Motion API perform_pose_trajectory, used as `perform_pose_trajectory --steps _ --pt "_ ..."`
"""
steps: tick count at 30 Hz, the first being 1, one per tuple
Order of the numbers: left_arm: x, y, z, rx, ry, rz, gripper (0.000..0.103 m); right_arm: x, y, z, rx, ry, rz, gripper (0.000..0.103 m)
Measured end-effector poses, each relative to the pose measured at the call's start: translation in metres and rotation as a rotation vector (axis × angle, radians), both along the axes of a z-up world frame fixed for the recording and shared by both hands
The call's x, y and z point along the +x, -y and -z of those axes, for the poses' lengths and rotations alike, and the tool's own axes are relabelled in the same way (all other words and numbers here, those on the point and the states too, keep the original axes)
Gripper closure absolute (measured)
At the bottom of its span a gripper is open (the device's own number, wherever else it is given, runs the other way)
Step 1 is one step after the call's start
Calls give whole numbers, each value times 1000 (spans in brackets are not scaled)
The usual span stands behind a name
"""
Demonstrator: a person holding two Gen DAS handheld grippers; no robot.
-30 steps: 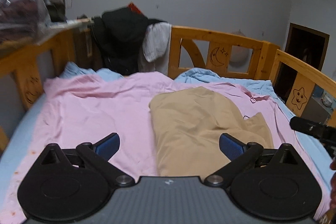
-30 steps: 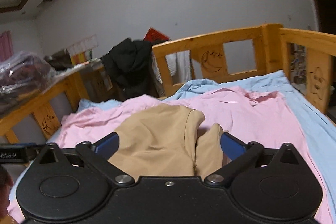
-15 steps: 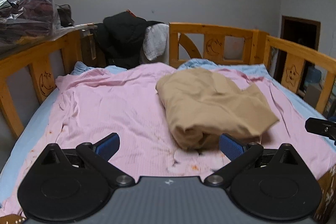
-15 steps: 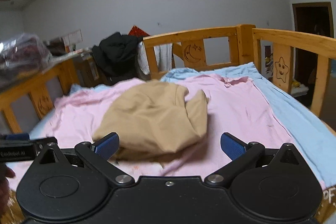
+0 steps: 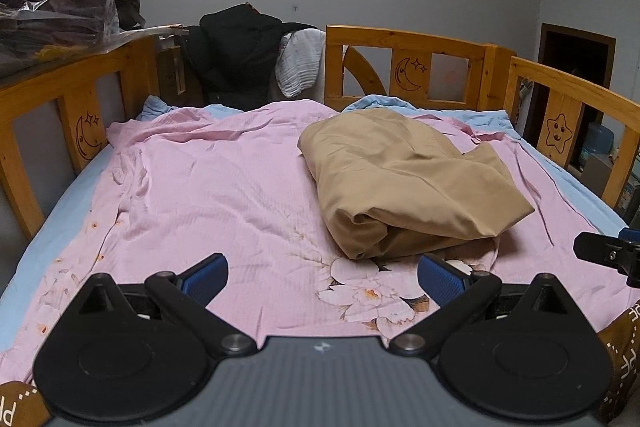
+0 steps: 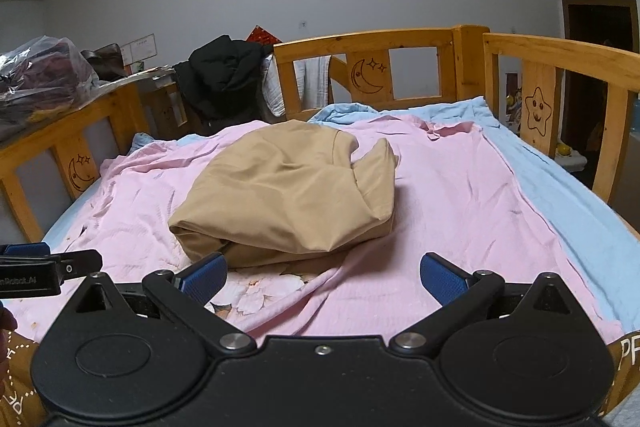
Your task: Fold large clothes
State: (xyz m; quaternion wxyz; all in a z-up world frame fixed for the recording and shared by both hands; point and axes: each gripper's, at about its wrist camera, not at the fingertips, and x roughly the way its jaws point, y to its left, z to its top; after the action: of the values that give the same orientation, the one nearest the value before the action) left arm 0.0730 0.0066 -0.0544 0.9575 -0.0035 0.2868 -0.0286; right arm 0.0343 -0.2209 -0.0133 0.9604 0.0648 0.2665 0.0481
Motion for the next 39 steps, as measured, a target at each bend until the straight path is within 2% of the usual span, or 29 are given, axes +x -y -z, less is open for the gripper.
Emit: perform_pose_trajectory --steps 39 --pt "2 -2 -2 3 2 1 0 1 -1 3 4 -5 -10 1"
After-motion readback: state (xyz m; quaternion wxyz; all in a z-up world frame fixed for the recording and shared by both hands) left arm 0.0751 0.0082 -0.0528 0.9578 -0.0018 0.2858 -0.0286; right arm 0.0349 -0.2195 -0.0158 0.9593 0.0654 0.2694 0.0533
